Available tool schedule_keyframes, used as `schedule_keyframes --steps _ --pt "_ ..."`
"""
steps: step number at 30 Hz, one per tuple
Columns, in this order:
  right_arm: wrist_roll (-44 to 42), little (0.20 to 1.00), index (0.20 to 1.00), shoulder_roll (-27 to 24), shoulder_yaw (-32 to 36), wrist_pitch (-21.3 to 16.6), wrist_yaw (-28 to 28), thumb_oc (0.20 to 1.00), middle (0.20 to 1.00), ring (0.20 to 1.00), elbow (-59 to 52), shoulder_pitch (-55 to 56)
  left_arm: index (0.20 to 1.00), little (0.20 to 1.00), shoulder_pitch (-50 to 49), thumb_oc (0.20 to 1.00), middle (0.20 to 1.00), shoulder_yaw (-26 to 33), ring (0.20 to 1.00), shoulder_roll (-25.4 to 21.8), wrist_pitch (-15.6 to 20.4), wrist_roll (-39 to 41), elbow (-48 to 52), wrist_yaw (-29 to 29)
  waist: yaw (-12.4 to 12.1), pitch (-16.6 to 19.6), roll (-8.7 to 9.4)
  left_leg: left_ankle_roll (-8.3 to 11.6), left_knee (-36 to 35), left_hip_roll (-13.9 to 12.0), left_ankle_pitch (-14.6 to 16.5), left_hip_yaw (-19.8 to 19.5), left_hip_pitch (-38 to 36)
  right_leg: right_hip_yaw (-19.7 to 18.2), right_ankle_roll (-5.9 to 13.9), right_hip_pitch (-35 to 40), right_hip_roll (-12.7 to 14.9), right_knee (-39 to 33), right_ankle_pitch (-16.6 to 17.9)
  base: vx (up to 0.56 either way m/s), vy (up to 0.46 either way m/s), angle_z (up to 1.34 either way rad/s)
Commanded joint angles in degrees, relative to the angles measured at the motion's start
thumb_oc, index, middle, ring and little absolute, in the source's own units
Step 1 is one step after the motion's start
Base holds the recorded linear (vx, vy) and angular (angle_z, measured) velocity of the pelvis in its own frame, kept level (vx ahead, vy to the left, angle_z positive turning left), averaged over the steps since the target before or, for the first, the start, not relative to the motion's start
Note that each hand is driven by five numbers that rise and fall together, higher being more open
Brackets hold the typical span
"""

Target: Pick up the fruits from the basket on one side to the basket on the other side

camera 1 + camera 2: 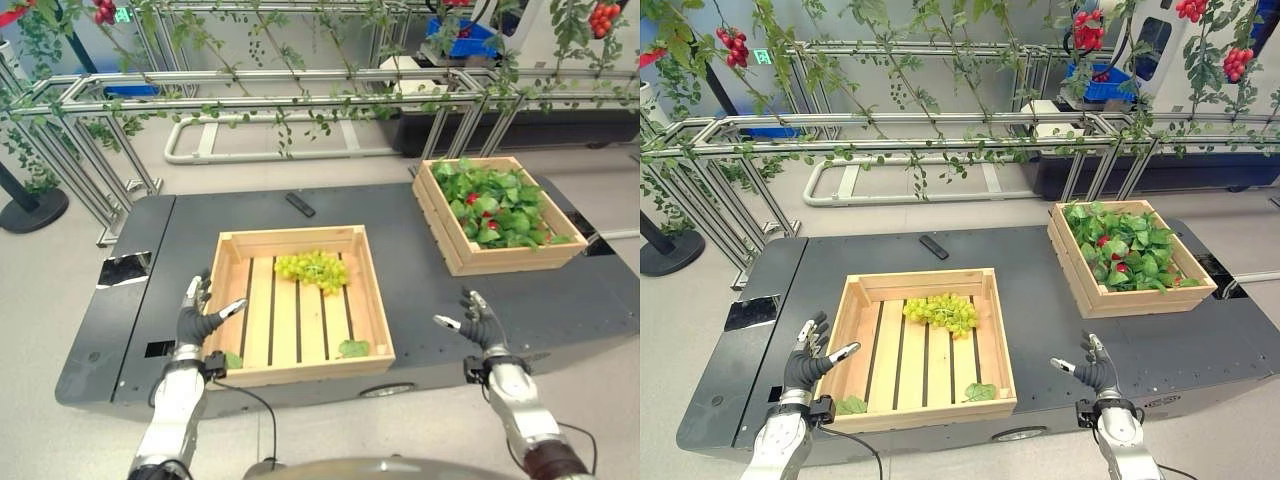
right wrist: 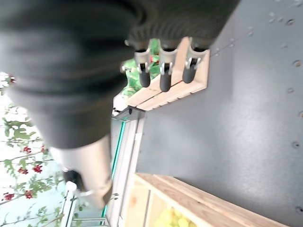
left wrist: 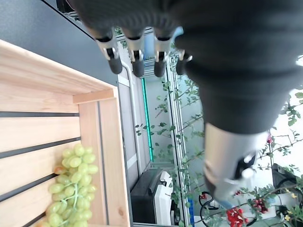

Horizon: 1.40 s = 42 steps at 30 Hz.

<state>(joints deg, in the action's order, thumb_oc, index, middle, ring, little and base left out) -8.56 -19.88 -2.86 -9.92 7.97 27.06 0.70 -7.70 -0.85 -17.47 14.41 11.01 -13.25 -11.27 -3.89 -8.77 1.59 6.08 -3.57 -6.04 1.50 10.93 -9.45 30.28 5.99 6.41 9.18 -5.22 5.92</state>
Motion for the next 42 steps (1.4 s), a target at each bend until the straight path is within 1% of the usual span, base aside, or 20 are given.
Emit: schedule_keyframes --steps 1,4,12,25,29,36,39,40,42 --pt "-0.06 1.000 1.000 -1.90 1.29 -3.61 0.12 1.000 1.000 1.000 -3.80 -2.57 1.000 1.000 1.79 1.000 1.000 1.94 1.000 -2.08 3.12 1.31 2.57 -0.45 -0.19 1.54 1.87 -0.72 0.17 1.44 -2.22 2.67 2.71 0.82 2.80 1.59 0.82 1.90 -2.05 0.00 0.000 0.00" --pt "0.41 1.000 1.000 -1.89 1.24 -3.53 0.12 1.000 1.000 1.000 -4.07 -2.35 1.000 1.000 1.63 1.000 1.000 1.93 1.000 -1.80 3.21 2.25 2.79 0.24 -0.12 1.56 1.89 -0.74 0.14 1.41 -2.21 2.76 2.62 0.75 2.77 1.55 0.81 1.89 -2.03 0.00 0.000 0.00" --pt "1.44 1.000 1.000 -1.80 1.72 -3.92 0.35 1.000 1.000 1.000 -5.31 -1.95 1.000 1.000 1.85 1.000 1.000 1.55 1.000 -2.37 3.19 0.44 2.34 0.09 0.06 1.30 1.87 -0.72 0.00 1.43 -2.23 2.97 2.55 0.45 2.79 1.59 0.82 1.82 -2.01 0.00 0.000 0.00" --pt "0.90 1.000 1.000 -1.76 2.92 -4.47 0.24 1.000 1.000 1.000 -7.30 -1.64 1.000 1.000 1.25 1.000 1.000 1.87 1.000 -2.18 3.32 0.59 2.69 0.40 0.43 1.29 1.58 -0.72 -0.01 1.53 -2.20 3.24 2.14 0.50 2.83 1.76 0.85 1.77 -1.94 0.00 0.001 -0.02" --pt "0.21 1.000 1.000 -1.89 3.23 -4.56 -0.57 1.000 1.000 1.000 -8.79 -1.63 1.000 1.000 1.08 1.000 1.000 2.25 1.000 -2.37 3.28 0.29 3.25 0.54 0.41 1.16 1.59 -0.75 0.02 1.51 -2.16 3.24 2.13 0.61 2.82 1.70 0.86 1.89 -1.96 0.00 0.000 0.00" --pt "-0.22 1.000 1.000 -4.12 3.49 -4.73 -1.41 1.000 1.000 1.000 -11.72 -3.58 1.000 1.000 1.39 1.000 1.000 3.31 1.000 -3.03 3.62 0.84 4.17 0.88 0.05 0.13 1.99 -0.74 0.02 1.54 -2.24 3.12 2.64 0.61 2.91 1.13 1.02 2.22 -1.87 0.00 0.000 0.00" --pt "0.34 1.000 1.000 -6.46 2.73 -4.78 -1.79 1.000 1.000 1.000 -13.62 -5.95 1.000 1.000 1.62 1.000 1.000 4.01 1.000 -3.88 3.98 1.37 5.13 0.82 -0.58 -1.13 2.31 -0.87 0.52 1.65 -2.25 2.86 3.88 0.26 3.02 -0.17 1.28 2.66 -1.59 -0.01 -0.003 0.00" --pt "0.34 1.000 1.000 -6.47 2.72 -4.78 -1.79 1.000 1.000 1.000 -13.60 -6.00 1.000 1.000 1.64 1.000 1.000 4.03 1.000 -3.87 3.98 1.37 5.12 0.82 -0.56 -1.13 2.31 -0.87 0.55 1.65 -2.24 2.86 3.92 0.25 3.02 -0.21 1.29 2.69 -1.60 -0.03 -0.008 0.00" --pt "2.89 1.000 1.000 -10.53 1.87 -4.73 -2.33 1.000 1.000 1.000 -16.12 -8.19 1.000 1.000 1.71 1.000 1.000 4.59 1.000 -5.32 4.26 0.99 6.38 0.92 -1.28 -2.45 2.65 -0.94 1.06 1.81 -2.30 2.37 5.21 0.15 3.10 -1.36 1.52 3.06 -1.36 -0.03 -0.013 0.01"
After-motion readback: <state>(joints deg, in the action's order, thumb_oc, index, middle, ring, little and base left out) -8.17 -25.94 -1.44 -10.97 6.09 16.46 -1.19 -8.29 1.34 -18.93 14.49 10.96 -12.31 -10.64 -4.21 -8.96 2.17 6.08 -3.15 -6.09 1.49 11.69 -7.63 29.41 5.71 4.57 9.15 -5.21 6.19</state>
